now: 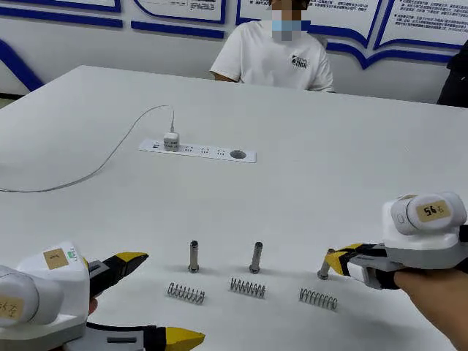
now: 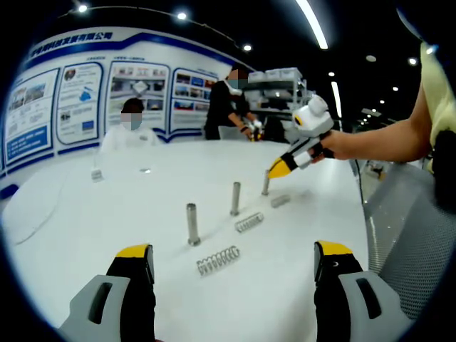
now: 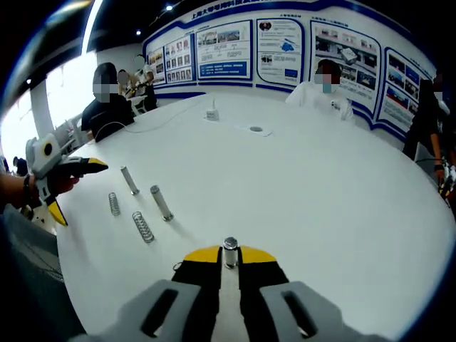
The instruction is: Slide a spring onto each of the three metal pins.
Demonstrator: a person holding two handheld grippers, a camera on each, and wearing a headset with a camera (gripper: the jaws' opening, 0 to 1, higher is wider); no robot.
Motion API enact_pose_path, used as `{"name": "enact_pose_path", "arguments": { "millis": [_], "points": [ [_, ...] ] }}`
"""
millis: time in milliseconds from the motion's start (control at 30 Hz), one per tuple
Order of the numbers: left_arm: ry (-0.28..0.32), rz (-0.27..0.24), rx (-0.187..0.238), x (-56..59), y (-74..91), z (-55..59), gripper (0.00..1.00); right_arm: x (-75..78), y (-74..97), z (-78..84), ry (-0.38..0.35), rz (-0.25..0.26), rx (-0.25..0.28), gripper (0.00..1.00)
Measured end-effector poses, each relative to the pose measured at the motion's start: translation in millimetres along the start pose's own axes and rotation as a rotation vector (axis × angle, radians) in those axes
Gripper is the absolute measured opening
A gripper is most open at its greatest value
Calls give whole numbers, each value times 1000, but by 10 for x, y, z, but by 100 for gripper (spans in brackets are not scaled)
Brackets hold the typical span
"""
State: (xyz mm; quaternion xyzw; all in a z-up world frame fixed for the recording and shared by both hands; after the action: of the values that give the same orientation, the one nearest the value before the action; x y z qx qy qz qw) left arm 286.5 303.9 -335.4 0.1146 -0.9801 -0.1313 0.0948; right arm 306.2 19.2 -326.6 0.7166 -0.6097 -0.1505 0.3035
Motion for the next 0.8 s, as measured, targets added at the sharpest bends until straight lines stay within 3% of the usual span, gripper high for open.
{"name": "enact_pose_path", "arguments": {
  "millis": [433,800],
  "points": [
    [-5,2,1,-10,-9,-9,95,34,95,37,21,-11,8,14],
    [-5,3,0,-9,-8,-6,94,-97,189,99,90,-69,7,16]
  ]
}}
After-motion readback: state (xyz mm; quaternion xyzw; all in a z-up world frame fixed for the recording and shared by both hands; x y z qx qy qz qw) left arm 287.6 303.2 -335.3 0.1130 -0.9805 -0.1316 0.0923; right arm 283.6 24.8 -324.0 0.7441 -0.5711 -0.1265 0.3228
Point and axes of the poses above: the centre of the closed fingertips' face, and the gripper's own axes: y roughly backward along the fingers, x roughly to its right, z roughly out of its underside, the point moved 5 cm from there along y, roughly backward along the fingers, and after that the axes turned 14 degrees about z, right-handed, at the moved point
